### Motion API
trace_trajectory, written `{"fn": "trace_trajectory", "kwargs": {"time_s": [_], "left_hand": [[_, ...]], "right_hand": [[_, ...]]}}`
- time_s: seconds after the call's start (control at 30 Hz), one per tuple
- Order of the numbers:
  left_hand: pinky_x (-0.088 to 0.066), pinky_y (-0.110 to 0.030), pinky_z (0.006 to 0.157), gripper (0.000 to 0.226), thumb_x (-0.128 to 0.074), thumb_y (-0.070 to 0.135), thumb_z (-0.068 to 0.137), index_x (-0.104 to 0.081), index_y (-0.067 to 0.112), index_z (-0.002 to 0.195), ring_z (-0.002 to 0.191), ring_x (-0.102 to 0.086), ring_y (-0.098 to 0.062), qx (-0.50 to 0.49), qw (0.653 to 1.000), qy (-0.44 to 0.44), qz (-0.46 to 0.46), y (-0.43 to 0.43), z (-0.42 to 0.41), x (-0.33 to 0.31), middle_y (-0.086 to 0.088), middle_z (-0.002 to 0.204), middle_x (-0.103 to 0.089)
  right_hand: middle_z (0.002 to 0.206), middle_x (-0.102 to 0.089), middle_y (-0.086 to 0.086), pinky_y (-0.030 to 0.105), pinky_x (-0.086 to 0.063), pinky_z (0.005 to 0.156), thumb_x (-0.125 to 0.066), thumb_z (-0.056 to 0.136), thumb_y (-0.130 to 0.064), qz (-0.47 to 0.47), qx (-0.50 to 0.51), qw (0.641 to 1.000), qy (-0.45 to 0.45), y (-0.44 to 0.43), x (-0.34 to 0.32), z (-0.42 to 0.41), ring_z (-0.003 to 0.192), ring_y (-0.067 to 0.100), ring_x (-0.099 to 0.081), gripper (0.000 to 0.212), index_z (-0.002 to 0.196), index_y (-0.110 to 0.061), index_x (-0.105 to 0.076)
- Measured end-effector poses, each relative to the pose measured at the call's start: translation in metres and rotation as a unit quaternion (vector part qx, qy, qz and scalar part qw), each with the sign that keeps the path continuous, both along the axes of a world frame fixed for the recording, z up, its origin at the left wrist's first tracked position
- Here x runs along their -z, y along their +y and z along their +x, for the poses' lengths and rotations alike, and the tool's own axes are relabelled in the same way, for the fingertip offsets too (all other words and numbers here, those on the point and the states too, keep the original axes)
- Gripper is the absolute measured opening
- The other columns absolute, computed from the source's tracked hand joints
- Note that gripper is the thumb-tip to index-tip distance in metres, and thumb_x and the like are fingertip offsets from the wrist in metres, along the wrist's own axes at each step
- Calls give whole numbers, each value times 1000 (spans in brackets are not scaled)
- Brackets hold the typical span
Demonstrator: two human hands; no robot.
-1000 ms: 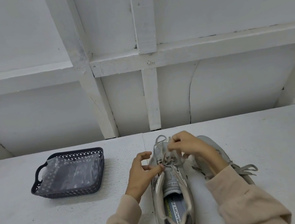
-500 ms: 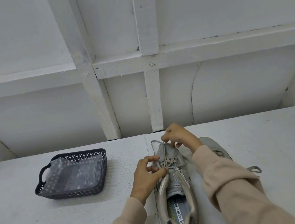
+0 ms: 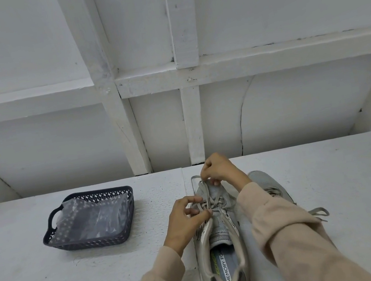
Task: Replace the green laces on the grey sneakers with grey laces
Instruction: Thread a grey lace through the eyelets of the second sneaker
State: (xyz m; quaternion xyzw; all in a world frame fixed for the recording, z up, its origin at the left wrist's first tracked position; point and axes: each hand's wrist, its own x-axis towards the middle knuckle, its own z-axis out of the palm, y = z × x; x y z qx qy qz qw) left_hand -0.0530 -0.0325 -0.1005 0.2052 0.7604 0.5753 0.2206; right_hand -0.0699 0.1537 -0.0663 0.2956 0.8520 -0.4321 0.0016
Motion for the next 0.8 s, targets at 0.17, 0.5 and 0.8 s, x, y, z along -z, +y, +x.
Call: {"fn": "trace_trajectory", "kwargs": {"time_s": [0.17, 0.5, 0.8], "left_hand": [[-45, -4, 63, 29, -78, 10, 78, -67, 14, 104, 84, -56, -6, -6, 1000, -4, 7, 0, 0, 1, 0, 113, -56], [-45, -11, 77, 41, -82, 18, 74, -63, 22, 109, 101, -54, -8, -1, 1000, 27, -6, 0, -4, 5, 3, 121, -47], [-52, -27, 94, 56, -82, 18, 67, -62, 11, 119, 105, -66, -13, 65, 989, 18, 128, 37, -31, -10, -1, 109, -71]], "right_hand": [[60, -65, 8, 26, -51, 51, -82, 75, -15, 11, -14, 1000, 1, -1, 2, 1, 41, 18, -56, 21, 81, 3, -73], [66, -67, 7, 23, -51, 46, -78, 78, -3, -5, -43, 999, 31, 1, -4, 9, 52, 16, -61, 19, 67, -11, -65], [67, -67, 6, 23, -52, 53, -76, 79, -2, -192, -103, 969, 118, 2, -49, 31, 55, 16, -62, 12, 82, -3, -65]]}}
